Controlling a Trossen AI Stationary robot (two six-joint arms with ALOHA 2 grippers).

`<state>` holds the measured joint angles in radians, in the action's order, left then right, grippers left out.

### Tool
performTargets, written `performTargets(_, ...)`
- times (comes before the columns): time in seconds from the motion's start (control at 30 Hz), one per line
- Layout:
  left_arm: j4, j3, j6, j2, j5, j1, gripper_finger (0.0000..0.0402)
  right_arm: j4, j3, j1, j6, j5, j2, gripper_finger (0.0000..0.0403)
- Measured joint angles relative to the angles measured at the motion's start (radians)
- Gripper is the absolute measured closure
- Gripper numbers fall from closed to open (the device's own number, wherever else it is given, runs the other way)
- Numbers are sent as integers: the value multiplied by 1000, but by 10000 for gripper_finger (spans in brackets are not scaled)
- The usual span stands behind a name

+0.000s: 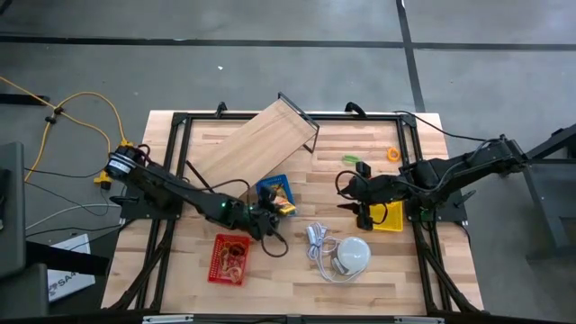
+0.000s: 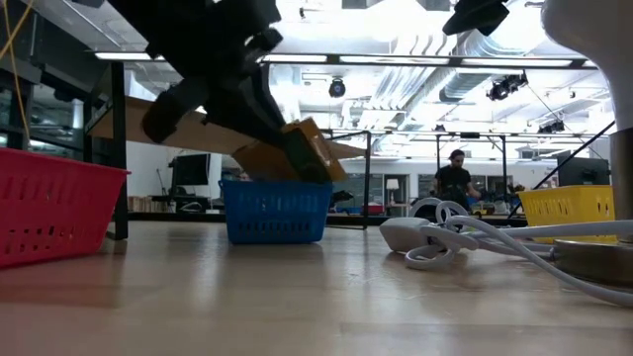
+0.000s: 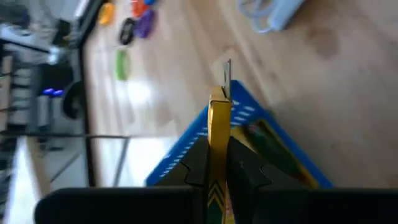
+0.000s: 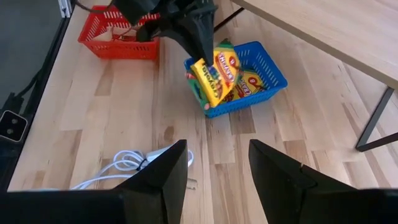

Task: Pick & Place Office Desk Supplies
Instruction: Put the yellow pack of crayon into the blue bin

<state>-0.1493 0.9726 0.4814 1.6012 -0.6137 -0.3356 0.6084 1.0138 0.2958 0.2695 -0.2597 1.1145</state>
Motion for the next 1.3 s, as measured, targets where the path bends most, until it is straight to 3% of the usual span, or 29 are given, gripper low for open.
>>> performTargets(0.33, 58, -50, 67, -8, 106, 51, 378, -54, 0, 0, 0, -3, 0, 244)
performTargets(0.53, 56, -51, 69, -10, 119, 52, 374, -67, 0, -1, 0, -3, 0, 244)
performTargets(1.03, 53, -52, 37, -10, 116, 81, 267, -67, 0, -1, 0, 1, 0, 244)
performTargets(1.3, 56, -52, 34, -10, 129, 64, 253, -66, 0, -1, 0, 1, 0, 244)
